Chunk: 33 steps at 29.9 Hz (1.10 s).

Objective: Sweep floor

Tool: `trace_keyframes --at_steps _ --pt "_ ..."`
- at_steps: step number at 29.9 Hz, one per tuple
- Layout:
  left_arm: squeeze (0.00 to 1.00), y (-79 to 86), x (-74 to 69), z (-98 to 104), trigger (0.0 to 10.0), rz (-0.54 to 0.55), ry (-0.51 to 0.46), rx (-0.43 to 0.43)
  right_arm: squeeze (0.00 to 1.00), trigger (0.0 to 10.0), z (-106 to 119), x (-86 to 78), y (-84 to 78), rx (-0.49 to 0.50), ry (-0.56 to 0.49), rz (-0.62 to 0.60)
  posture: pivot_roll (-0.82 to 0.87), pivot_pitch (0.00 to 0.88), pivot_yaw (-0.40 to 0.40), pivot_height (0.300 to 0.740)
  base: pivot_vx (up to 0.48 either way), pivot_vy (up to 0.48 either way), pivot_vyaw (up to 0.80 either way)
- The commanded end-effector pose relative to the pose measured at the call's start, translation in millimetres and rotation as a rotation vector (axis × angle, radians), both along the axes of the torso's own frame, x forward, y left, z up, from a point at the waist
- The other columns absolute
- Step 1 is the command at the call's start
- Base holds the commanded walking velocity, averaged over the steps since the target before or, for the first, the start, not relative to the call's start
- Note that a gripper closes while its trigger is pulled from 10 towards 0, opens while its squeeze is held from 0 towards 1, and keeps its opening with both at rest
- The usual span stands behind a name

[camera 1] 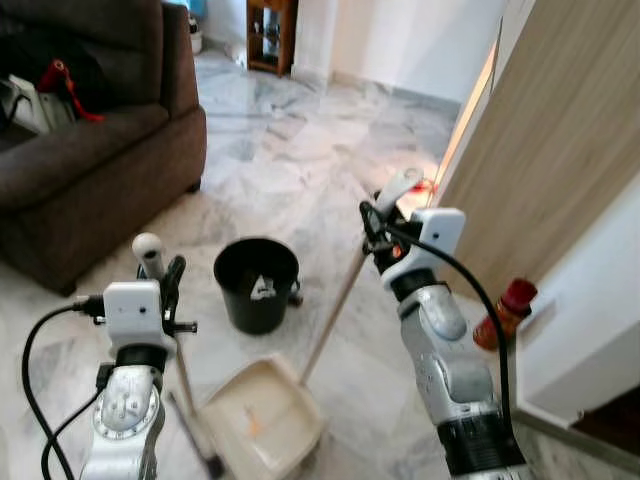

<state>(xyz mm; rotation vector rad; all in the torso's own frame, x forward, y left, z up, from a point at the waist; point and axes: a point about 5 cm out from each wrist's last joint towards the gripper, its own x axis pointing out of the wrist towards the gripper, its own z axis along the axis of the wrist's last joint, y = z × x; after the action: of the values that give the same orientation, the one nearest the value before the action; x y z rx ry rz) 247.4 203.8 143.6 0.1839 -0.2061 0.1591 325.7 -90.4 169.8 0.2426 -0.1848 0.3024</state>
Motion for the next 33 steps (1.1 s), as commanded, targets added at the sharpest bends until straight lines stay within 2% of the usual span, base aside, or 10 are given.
trace_keyframes --at_steps 1,9,12,23,28,31,33 --pt "0.0 -9.8 1.9 10.6 10.0 -0.038 -0.055 -0.016 0.0 10.0 12.9 0.6 -8.6 0.016 -0.057 -0.026 0.03 0.028 -0.053 0.74 0.48 0.0 0.0" --pt "0.0 -9.2 2.0 21.9 10.0 -0.041 -0.088 -0.014 0.0 10.0 13.5 0.2 -6.8 0.02 -0.059 -0.018 0.03 0.029 -0.051 0.74 0.48 0.0 0.0" --pt "0.0 -11.1 3.8 31.4 10.0 -0.057 -0.122 -0.014 0.0 10.0 16.5 1.1 -11.0 0.031 -0.073 -0.046 0.03 0.029 -0.053 0.74 0.48 0.0 0.0" --pt "0.0 -15.0 3.4 28.8 10.0 -0.078 -0.115 -0.028 0.0 10.0 15.1 3.1 -15.0 0.011 -0.072 -0.06 0.03 0.023 -0.054 0.74 0.0 0.0 0.0" --pt "0.0 -18.4 2.1 26.0 10.0 -0.097 -0.093 -0.04 0.0 10.0 12.6 4.3 -18.4 -0.03 -0.07 -0.07 0.04 0.028 -0.06 0.74 0.0 0.0 0.0" --pt "0.0 -18.9 2.2 25.3 10.0 -0.097 -0.092 -0.041 0.0 10.0 12.4 5.1 -21.4 -0.046 -0.07 -0.086 0.03 0.029 -0.06 0.74 0.0 0.0 0.0" --pt "0.0 -19.6 2.3 25.2 10.0 -0.098 -0.093 -0.043 0.0 10.0 17.6 7.1 -29.5 -0.039 -0.094 -0.138 0.03 0.03 -0.058 0.74 0.0 0.0 0.0"
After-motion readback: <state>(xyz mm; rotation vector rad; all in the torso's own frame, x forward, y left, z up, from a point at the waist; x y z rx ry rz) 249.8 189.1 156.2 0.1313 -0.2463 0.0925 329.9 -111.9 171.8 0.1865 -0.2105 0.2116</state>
